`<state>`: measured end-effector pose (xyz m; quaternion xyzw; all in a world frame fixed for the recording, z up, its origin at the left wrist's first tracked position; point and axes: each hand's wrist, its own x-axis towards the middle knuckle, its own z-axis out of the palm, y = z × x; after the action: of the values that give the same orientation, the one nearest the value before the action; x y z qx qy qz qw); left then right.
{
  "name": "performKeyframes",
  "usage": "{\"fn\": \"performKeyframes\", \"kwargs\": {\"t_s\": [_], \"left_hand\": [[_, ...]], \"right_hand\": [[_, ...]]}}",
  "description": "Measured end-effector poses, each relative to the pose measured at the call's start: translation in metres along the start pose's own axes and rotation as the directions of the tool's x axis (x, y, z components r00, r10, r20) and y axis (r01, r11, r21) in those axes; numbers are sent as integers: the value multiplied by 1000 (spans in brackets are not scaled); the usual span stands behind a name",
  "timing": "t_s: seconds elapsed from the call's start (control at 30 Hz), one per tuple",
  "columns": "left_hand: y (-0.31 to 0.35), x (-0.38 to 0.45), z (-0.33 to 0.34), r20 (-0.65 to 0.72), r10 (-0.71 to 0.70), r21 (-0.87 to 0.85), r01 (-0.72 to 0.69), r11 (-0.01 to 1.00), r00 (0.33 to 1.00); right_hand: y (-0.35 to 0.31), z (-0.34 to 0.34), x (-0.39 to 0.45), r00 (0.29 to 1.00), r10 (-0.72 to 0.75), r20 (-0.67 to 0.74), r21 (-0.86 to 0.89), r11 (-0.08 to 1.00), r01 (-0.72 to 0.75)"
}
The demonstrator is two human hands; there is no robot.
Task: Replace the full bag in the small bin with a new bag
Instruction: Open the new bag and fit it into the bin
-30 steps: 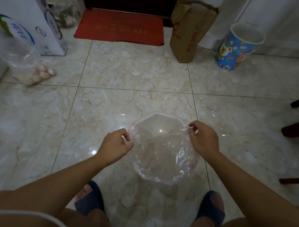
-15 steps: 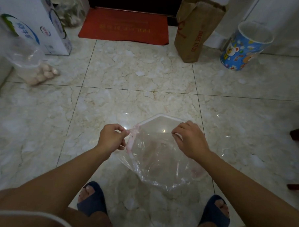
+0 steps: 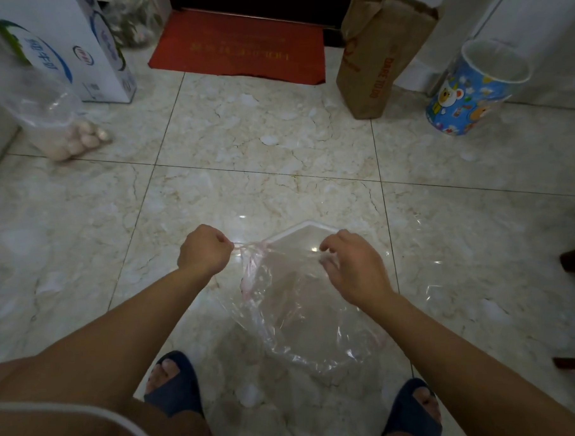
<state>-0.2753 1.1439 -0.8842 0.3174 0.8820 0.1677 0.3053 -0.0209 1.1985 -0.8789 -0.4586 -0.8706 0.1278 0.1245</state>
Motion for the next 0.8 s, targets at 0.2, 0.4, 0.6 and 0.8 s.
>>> {"fn": "performKeyframes", "kwargs": {"t_s": [0.2,0.4,0.6,0.8], "left_hand": [[22,-15,3,-107,248,-33,-253,967,963],[35,-30,18,121,524,147,-538,830,843],[38,-18,21,43,528,63,-530,846,848],[43,-5,22,49,412,-132,-403,906,910]], "right_hand": [[7,-16,32,889,424,170,309,834,-457],[15,-15,43,760,565,322,493,585,-644],[29,-21,43,749,552,367,517,548,-658],[42,-36,54,783,503,366,420,661,-621]]}}
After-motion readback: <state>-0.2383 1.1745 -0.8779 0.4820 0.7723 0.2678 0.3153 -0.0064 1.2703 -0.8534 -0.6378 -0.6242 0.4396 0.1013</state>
